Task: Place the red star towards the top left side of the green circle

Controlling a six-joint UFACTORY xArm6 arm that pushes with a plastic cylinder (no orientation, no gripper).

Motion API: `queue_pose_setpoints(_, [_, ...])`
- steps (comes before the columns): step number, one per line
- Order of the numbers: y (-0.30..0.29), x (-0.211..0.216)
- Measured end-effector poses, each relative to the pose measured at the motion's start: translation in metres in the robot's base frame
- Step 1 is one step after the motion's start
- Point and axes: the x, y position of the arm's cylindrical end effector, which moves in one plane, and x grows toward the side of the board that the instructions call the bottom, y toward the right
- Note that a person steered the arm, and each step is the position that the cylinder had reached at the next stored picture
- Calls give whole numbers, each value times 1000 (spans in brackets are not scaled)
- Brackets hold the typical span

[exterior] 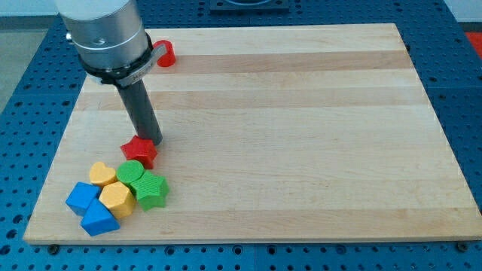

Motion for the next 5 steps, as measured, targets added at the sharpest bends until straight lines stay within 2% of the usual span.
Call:
queue_pose_setpoints(3, [-20,5])
queue_pose_setpoints(4, [-17,-19])
queue_pose_setpoints(5, [30,-75])
